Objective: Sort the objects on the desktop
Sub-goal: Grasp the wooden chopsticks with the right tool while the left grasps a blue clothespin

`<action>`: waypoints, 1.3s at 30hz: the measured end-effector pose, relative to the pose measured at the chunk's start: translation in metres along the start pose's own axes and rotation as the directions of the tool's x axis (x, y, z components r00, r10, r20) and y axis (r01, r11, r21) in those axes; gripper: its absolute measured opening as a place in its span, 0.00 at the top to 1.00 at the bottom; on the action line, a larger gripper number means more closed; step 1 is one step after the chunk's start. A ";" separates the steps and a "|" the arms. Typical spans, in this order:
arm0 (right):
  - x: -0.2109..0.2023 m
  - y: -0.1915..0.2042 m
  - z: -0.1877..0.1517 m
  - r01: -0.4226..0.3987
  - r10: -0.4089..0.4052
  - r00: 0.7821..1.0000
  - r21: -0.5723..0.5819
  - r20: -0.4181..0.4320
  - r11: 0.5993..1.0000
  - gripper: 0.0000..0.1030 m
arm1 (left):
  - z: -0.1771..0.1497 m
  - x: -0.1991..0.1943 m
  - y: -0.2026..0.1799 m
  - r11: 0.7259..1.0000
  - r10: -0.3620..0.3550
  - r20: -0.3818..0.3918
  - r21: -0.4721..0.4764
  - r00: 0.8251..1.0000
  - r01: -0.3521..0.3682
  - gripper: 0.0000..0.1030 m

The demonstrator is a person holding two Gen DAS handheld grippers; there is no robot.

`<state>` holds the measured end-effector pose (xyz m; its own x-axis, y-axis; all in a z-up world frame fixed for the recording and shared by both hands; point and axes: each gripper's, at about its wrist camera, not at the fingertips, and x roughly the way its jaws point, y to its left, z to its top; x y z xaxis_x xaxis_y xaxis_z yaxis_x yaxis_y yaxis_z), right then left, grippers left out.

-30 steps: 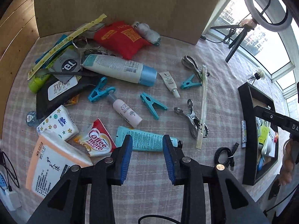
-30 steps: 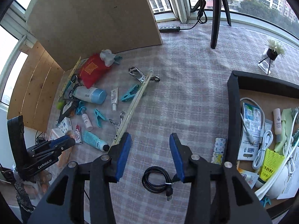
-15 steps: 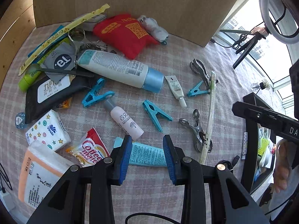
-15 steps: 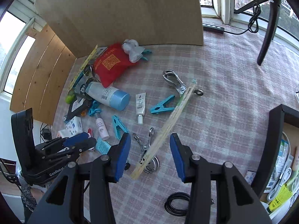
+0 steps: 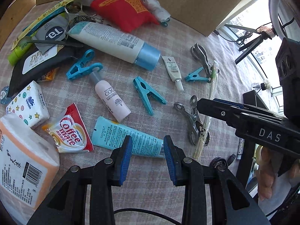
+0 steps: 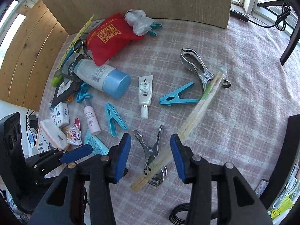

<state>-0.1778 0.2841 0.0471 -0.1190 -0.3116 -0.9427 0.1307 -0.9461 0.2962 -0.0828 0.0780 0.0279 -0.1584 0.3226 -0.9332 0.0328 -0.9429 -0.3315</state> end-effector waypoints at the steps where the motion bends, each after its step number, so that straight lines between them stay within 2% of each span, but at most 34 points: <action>1: 0.001 0.000 -0.001 0.010 -0.010 1.000 -0.010 -0.006 1.000 0.58 | -0.001 0.001 0.001 1.000 -0.005 -0.004 -0.005 1.000 0.005 0.68; 3: 0.002 0.000 -0.003 0.019 -0.020 1.000 -0.016 -0.010 1.000 0.58 | -0.002 0.002 0.002 1.000 -0.014 -0.011 -0.020 1.000 0.014 0.68; 7: -0.005 0.004 0.004 -0.072 0.072 0.997 0.020 0.013 0.997 0.58 | -0.001 0.001 0.003 1.000 -0.016 -0.005 -0.028 1.000 0.015 0.68; 11: -0.007 0.011 0.009 -0.030 0.030 0.999 0.012 0.024 0.999 0.58 | 0.000 -0.005 0.005 0.999 -0.023 0.014 -0.034 1.000 0.023 0.68; 15: -0.012 -0.006 0.006 -0.029 0.025 0.998 0.084 0.050 0.996 0.58 | 0.004 -0.011 0.007 0.999 -0.024 0.028 -0.028 0.999 0.025 0.68; 17: -0.014 -0.018 0.005 -0.023 0.015 0.998 0.127 0.067 0.992 0.58 | 0.008 -0.010 0.001 1.000 -0.023 0.028 -0.003 0.999 0.023 0.68; 19: -0.013 -0.030 0.008 -0.027 0.016 0.998 0.168 0.066 0.985 0.58 | 0.009 -0.010 -0.012 0.998 -0.025 0.028 0.060 0.999 0.023 0.68; 22: -0.012 -0.045 0.012 -0.062 0.047 0.997 0.229 0.068 0.971 0.58 | 0.013 -0.009 -0.030 0.990 0.016 0.045 0.142 0.999 -0.022 0.68; 25: -0.009 -0.047 0.015 -0.070 0.057 0.996 0.232 0.064 0.970 0.58 | 0.030 -0.002 -0.019 0.997 0.044 0.031 0.063 0.999 -0.046 0.68; 29: 0.003 -0.043 0.016 -0.085 0.078 0.996 0.236 0.040 0.968 0.59 | 0.053 0.011 -0.007 0.999 0.041 0.008 -0.033 0.999 -0.040 0.68; 37: 0.017 -0.042 0.016 -0.119 0.116 0.993 0.273 0.027 0.955 0.73 | 0.068 0.037 -0.015 0.996 0.082 -0.035 -0.036 0.996 -0.084 0.68; 39: 0.019 -0.043 0.016 -0.120 0.118 0.993 0.276 0.025 0.953 0.74 | 0.070 0.041 -0.016 0.994 0.099 -0.032 -0.036 0.995 -0.100 0.69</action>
<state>-0.2010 0.3177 0.0188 -0.1270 -0.4232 -0.8971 -0.1331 -0.8890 0.4382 -0.1588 0.1007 0.0046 -0.1222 0.2301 -0.9655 0.0837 -0.9669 -0.2411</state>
